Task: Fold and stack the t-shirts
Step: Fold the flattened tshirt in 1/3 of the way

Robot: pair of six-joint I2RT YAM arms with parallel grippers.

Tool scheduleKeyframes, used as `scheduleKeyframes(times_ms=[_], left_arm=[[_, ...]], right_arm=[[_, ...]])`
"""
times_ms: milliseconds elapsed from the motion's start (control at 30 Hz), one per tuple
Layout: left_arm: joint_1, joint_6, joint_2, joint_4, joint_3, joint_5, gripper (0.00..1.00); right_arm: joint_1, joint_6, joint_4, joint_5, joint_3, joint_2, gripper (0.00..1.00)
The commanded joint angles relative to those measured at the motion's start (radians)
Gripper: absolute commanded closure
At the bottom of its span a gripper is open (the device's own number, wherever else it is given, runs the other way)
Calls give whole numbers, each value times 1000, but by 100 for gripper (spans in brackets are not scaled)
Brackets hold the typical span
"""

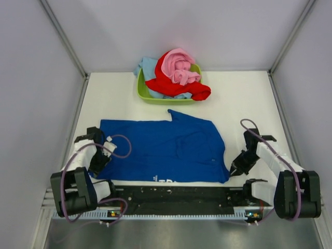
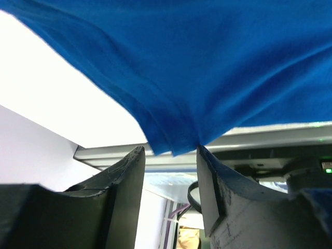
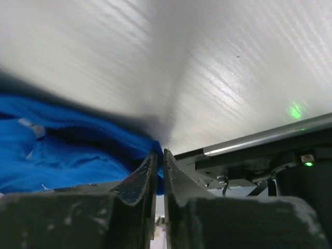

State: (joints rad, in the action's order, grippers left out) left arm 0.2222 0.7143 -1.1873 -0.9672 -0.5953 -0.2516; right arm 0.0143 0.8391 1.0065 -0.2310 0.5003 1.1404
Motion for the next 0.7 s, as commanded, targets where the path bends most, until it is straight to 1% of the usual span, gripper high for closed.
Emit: scheduleKeyframes(times_ms=[0, 33, 67, 100, 133, 233, 333, 400, 433, 533, 600, 667], left_arm=[[5, 27, 14, -96, -127, 21, 49], [5, 28, 8, -106, -174, 49, 48], [5, 25, 0, -117, -242, 79, 39], [5, 11, -17, -119, -315, 121, 38], [5, -4, -35, -116, -380, 171, 38], [5, -67, -127, -93, -567, 348, 37], [6, -99, -236, -32, -684, 480, 40], [14, -107, -314, 7, -751, 524, 45], [14, -119, -360, 24, -788, 523, 47], [14, -141, -501, 39, -908, 494, 48], [20, -145, -572, 41, -980, 485, 48], [31, -148, -627, 57, -1009, 485, 47]], right_arm=[[-10, -29, 49, 122, 200, -16, 78], [-10, -58, 43, 152, 263, -19, 67], [-10, -96, 17, 174, 317, -22, 58], [-8, -132, -21, 179, 377, -27, 52], [12, -173, -81, 183, 423, -34, 48], [128, -317, -315, 194, 536, -48, 31], [246, -469, -535, 141, 587, 4, 30], [338, -573, -616, 137, 656, 89, 30], [370, -615, -640, 128, 693, 146, 30], [466, -719, -655, 113, 848, 330, 33], [507, -759, -645, 128, 943, 445, 34], [539, -772, -632, 140, 1021, 565, 35]])
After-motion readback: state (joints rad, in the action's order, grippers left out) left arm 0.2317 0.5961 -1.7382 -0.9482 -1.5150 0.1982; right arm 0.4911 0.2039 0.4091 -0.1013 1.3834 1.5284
